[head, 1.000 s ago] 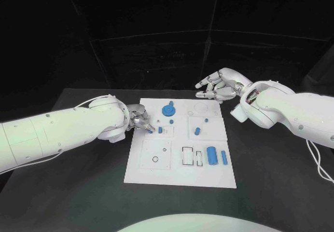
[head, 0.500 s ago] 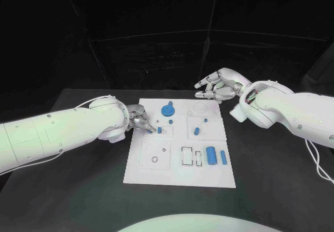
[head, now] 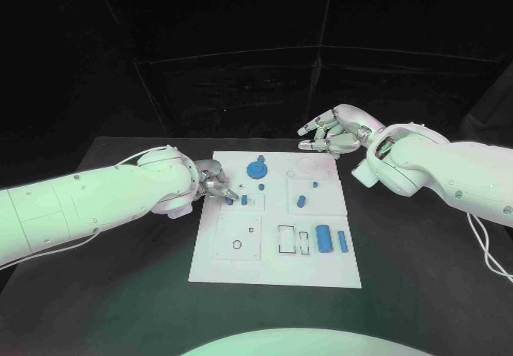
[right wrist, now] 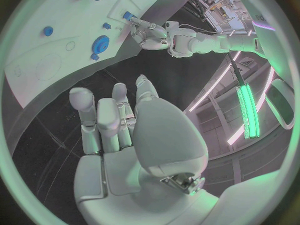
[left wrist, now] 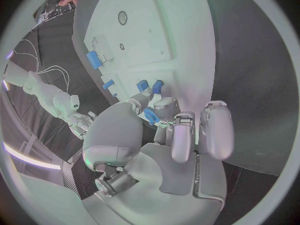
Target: Assemble the parts on the task board
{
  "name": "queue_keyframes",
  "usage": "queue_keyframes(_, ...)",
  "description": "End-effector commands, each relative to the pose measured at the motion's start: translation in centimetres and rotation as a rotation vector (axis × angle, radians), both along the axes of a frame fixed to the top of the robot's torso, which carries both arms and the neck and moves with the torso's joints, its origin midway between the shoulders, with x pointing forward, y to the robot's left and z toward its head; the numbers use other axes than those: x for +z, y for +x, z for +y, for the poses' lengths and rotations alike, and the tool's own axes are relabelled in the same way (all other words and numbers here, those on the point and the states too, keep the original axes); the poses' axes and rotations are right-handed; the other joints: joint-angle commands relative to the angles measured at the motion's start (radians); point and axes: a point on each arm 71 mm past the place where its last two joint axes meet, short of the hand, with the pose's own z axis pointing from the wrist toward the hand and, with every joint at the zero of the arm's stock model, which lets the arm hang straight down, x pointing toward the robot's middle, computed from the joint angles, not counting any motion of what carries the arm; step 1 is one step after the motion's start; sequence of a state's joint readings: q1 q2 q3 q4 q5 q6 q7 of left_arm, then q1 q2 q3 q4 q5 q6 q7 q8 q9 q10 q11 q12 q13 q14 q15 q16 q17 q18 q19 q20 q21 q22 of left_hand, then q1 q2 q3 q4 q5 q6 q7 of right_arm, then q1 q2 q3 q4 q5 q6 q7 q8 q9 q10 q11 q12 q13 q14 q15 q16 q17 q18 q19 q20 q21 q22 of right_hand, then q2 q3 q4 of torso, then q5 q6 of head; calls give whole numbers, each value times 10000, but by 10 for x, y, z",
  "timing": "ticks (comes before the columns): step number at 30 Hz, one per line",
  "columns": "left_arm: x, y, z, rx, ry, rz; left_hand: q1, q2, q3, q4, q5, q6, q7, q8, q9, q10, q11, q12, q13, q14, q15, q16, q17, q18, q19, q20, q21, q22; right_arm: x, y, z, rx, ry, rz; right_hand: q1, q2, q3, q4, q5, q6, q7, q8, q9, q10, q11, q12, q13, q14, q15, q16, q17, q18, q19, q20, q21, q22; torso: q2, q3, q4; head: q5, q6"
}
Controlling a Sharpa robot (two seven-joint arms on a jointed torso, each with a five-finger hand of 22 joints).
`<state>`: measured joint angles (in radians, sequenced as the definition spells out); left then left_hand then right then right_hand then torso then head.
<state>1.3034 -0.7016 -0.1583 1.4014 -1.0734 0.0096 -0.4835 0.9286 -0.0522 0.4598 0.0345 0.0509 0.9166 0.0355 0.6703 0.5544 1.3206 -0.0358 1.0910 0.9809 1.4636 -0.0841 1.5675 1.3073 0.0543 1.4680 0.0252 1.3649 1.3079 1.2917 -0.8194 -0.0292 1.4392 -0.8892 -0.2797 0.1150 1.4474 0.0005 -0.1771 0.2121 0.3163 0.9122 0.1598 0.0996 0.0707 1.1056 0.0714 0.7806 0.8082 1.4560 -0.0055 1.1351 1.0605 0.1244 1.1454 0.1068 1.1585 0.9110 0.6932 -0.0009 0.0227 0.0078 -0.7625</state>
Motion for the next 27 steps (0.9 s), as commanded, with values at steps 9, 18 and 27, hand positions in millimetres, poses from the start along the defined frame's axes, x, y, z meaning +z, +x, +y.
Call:
queue_keyframes(9, 0, 0, -1, 70, -112, 109, -216, -63, -182, 157, -26, -101, 71, -34, -20, -42, 66, -4, -30, 1072, -53, 33, 2635, 36, 161, -67, -26, 89, 1, 0, 1, 104, 19, -60, -36, 96, -68, 12, 45, -96, 5, 45, -4, -43, 1, -54, -14, -43, 7, -62, -9, 129, -51, -6, -46, -9, -3, 1, 10, -19, -5)
queue_keyframes(18, 0, 1, 1, 252, -232, 84, -704, -215, -1060, 613, -22, -110, 76, -25, -23, -70, 84, 16, -22, 1072, -42, 33, 2635, 37, 164, -47, -42, 96, 1, 0, 1, 101, 20, -62, -51, 103, -78, 24, 49, -100, 8, 45, -4, -48, 4, -52, -17, -43, 9, -66, -6, 129, -52, -6, -53, -15, -1, 1, 10, -14, 4)
queue_keyframes(27, 1, 2, 4, 383, -322, -27, -812, -238, -2023, 1008, -20, -153, 65, -21, -25, -107, 71, 19, -27, 1072, -52, 33, 2635, 45, 159, -62, -80, 80, 2, 0, 1, 98, 23, -69, -58, 105, -83, 30, 51, -102, 9, 45, -5, -56, 4, -63, -30, -45, 10, -74, -14, 130, -54, -5, -57, -19, 2, -4, 5, -27, 9)
